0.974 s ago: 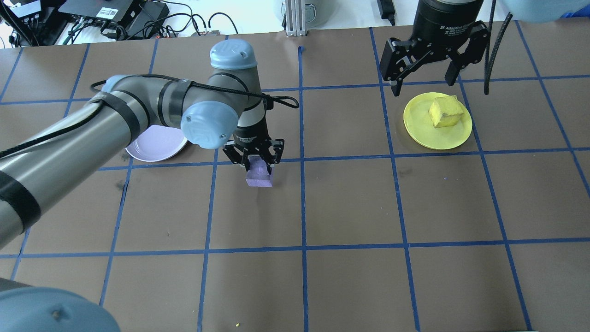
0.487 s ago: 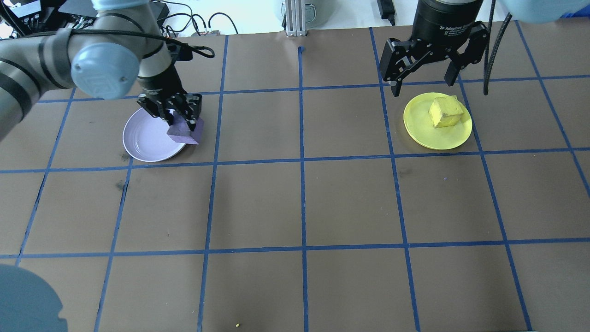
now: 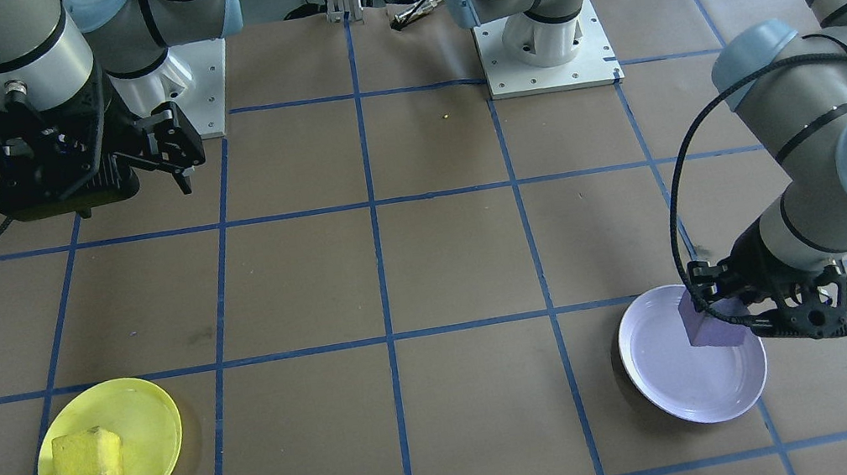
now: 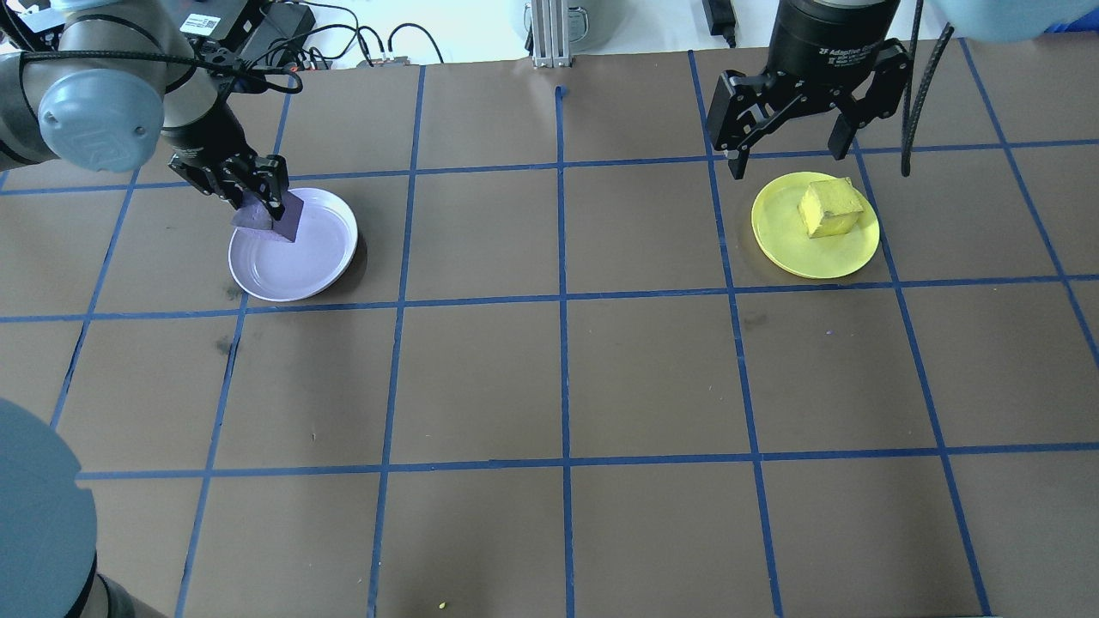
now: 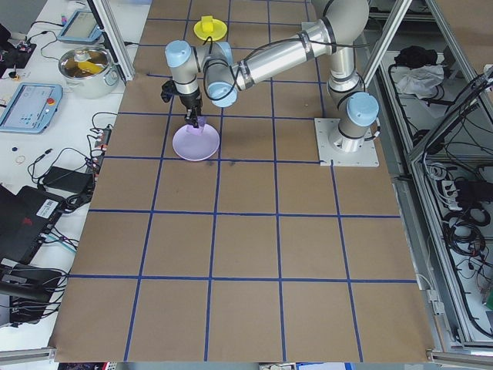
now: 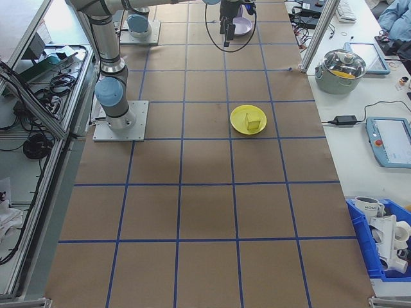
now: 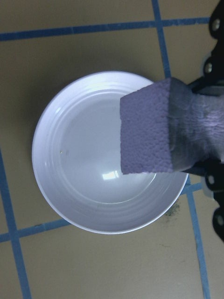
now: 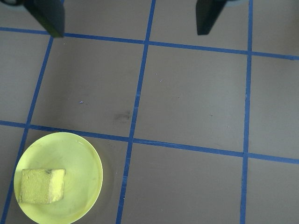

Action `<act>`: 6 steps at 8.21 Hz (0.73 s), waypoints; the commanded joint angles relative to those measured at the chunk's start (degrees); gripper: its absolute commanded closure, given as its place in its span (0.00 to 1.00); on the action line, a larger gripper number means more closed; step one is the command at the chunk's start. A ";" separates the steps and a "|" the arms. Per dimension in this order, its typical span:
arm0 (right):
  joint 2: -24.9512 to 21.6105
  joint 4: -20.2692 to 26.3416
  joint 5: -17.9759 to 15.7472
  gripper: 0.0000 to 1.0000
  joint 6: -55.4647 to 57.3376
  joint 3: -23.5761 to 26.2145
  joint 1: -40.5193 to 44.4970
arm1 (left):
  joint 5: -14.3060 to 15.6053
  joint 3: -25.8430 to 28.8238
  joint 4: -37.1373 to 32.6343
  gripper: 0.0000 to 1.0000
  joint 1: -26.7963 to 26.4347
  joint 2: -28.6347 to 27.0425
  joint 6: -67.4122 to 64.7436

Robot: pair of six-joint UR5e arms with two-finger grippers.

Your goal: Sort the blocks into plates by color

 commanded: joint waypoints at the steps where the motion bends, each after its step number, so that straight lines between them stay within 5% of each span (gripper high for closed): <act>1: -0.09 -0.38 -0.09 0.00 0.00 0.68 -0.03 | 0.24 0.17 5.88 0.69 1.04 -5.03 1.15; 2: -0.17 -0.38 -0.09 0.00 0.00 0.77 -0.03 | 0.24 0.17 5.71 0.01 1.04 -5.03 1.06; 6: -0.17 -0.39 -0.09 0.00 0.00 0.77 -0.03 | 0.15 0.08 -1.37 0.00 0.17 0.40 -4.35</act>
